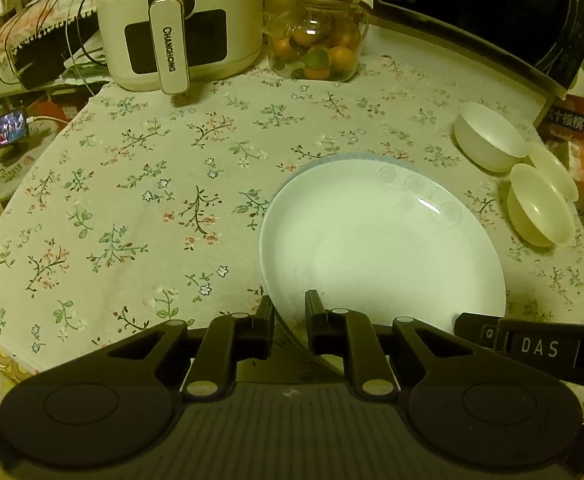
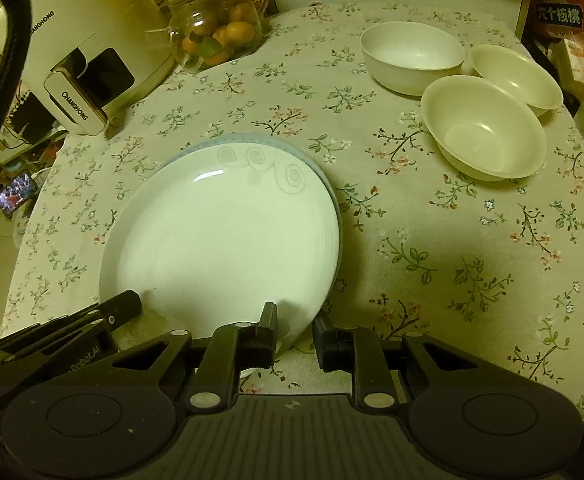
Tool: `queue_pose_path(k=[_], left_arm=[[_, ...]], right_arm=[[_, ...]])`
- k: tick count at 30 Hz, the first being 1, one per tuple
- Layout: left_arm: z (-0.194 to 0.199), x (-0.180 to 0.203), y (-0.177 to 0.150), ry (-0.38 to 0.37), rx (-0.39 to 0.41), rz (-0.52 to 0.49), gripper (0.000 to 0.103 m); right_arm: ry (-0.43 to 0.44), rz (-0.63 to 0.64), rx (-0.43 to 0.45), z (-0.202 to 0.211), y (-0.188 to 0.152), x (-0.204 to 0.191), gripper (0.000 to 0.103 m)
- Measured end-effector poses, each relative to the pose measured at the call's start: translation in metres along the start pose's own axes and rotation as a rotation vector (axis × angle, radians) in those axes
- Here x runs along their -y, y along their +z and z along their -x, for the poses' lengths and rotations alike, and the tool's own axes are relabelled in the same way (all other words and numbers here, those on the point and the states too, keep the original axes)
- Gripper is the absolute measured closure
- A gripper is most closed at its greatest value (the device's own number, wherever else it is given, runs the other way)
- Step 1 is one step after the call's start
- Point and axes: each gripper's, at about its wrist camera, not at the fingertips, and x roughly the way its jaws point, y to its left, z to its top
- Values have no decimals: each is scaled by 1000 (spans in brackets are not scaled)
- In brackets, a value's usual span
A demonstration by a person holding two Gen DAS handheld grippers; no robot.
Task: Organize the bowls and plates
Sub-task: 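Lower the white plate onto the blue-patterned plate stack with both grippers, then open both grippers and withdraw from the plate stack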
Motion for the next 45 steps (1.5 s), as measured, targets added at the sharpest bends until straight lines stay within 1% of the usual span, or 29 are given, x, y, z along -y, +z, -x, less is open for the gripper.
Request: queue_pose_path(k=[10, 15, 19, 24, 26, 28, 31, 34, 37, 39, 45], left_arm=[[0, 12, -6, 67, 36, -72, 89], [1, 11, -6, 64, 35, -69, 89], [2, 10, -7, 62, 37, -71, 89], [0, 7, -5, 48, 24, -60, 88], [0, 6, -4, 44, 22, -60, 86], [1, 4, -3, 46, 18, -53, 81], [1, 0, -1, 37, 9, -35, 79], [2, -3, 1, 25, 1, -15, 79], [3, -7, 4, 11, -1, 0, 78], [4, -8, 6, 12, 2, 8, 76], [7, -12, 12, -10, 0, 38, 72]], right_arm=[[-80, 52, 32, -4, -5, -15, 80], [-112, 67, 54, -5, -8, -19, 79], [-109, 68, 56, -5, -8, -19, 78], [-92, 64, 54, -5, -9, -18, 74], [-81, 62, 51, -5, -8, -16, 74], [-70, 54, 50, -5, -7, -13, 74], [-58, 45, 49, -5, -6, -9, 74], [-48, 29, 49, -4, -4, -4, 73], [-32, 11, 56, -2, -4, 0, 66], [-17, -2, 57, -2, -4, 0, 62], [10, -11, 60, 4, -5, 2, 60]])
